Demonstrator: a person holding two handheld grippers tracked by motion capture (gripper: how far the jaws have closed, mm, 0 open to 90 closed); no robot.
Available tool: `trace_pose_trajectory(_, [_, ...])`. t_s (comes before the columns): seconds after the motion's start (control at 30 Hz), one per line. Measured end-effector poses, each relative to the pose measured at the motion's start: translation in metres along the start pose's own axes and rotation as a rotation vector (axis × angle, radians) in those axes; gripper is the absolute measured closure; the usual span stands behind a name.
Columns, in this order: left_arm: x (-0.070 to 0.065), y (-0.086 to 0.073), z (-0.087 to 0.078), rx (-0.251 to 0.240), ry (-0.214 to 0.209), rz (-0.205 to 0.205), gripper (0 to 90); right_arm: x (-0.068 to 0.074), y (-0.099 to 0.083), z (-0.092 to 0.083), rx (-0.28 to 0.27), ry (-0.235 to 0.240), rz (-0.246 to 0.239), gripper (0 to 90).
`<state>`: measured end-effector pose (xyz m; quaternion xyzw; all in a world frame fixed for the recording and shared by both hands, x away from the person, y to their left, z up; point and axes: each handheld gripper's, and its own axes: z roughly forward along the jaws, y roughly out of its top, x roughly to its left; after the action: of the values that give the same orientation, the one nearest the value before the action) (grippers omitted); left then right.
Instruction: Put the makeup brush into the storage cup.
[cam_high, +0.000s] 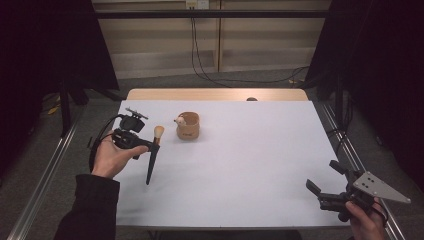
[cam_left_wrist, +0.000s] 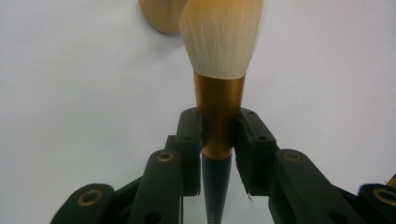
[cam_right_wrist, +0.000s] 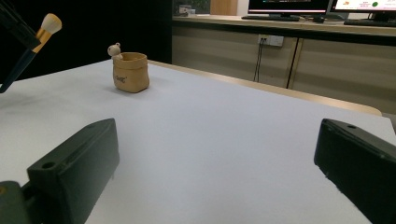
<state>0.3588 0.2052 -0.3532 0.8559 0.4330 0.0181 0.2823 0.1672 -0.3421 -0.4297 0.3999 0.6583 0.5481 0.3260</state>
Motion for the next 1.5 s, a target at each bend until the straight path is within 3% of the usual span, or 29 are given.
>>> trace_pose_trajectory(0.23, [0.001,-0.005,-0.003,-0.073,-0.007,0.012,72.5,0.001,0.0,-0.001,0.004,0.004,0.006,0.0])
trace_pose_trajectory(0.33, [0.002,-0.008,-0.002,-0.092,-0.029,0.019,72.4,0.001,0.0,-0.001,0.003,0.004,0.006,0.0])
trace_pose_trajectory(0.67, [0.002,-0.016,-0.003,-0.206,-0.008,0.015,72.5,0.0,0.0,-0.001,-0.001,0.011,0.004,0.0])
trace_pose_trajectory(1.2, [-0.004,-0.021,-0.018,-0.456,0.014,0.034,72.4,0.0,0.0,-0.001,-0.002,0.01,0.003,0.0])
trace_pose_trajectory(1.4, [-0.003,-0.022,-0.022,-0.515,0.009,0.053,72.4,0.0,0.0,-0.001,0.002,0.01,0.006,0.0])
trace_pose_trajectory(1.5, [-0.006,-0.024,-0.024,-0.589,0.029,0.069,72.4,0.0,0.0,-0.001,-0.001,0.007,0.011,0.0])
